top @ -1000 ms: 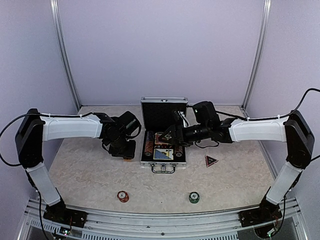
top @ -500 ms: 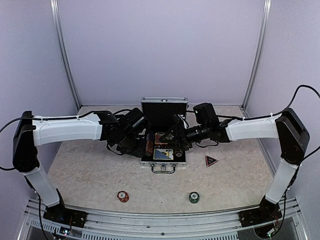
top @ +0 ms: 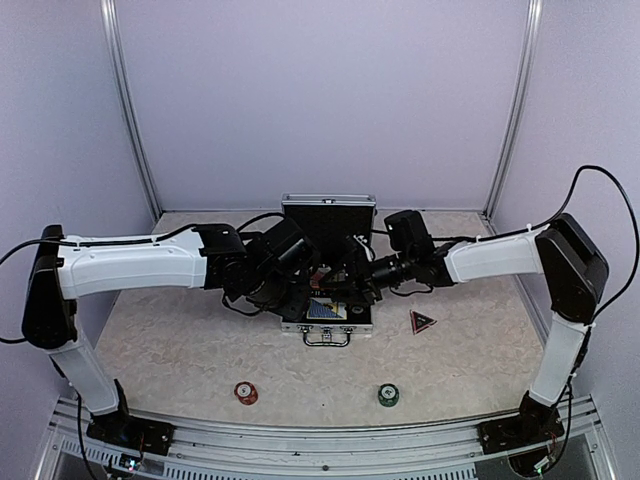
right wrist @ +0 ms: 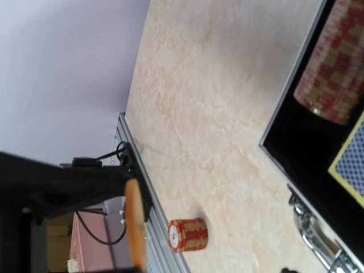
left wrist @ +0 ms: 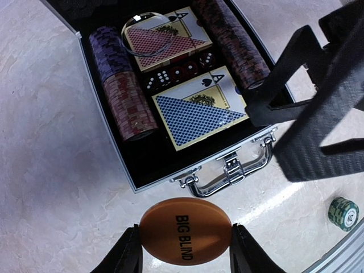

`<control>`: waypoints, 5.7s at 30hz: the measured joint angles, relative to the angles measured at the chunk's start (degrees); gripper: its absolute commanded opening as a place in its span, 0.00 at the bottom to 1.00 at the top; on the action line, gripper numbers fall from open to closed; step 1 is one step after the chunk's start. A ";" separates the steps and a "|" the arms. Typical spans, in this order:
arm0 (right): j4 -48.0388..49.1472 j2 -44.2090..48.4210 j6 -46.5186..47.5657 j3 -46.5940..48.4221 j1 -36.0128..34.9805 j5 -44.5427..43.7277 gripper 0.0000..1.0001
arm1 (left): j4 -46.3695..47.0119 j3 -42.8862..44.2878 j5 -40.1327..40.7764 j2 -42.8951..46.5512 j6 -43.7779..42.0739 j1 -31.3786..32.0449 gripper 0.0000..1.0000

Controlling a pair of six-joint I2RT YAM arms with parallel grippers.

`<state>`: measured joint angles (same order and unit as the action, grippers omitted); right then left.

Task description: Pack up texas hold em set

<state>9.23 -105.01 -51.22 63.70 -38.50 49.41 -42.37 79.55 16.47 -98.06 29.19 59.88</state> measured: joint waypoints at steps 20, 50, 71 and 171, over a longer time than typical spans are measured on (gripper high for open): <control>-2.60 -0.74 3.39 2.27 -0.44 0.37 0.69 | -0.22 1.51 0.28 0.20 -0.07 -0.24 0.63; -6.16 3.58 8.15 -0.13 -0.74 -6.19 0.70 | -3.19 -11.37 -2.43 -3.61 3.43 -29.99 0.99; -5.46 3.78 8.04 -0.68 -0.79 -6.23 0.69 | 3.15 -9.86 -3.78 -10.91 2.71 -30.27 0.66; -5.55 3.78 8.04 0.37 -1.92 -6.86 0.69 | 1.68 -12.68 -9.94 -8.37 1.36 -31.61 0.51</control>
<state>3.68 -101.23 -43.18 64.07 -40.42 42.54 -40.69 66.87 6.52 -106.43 30.55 28.27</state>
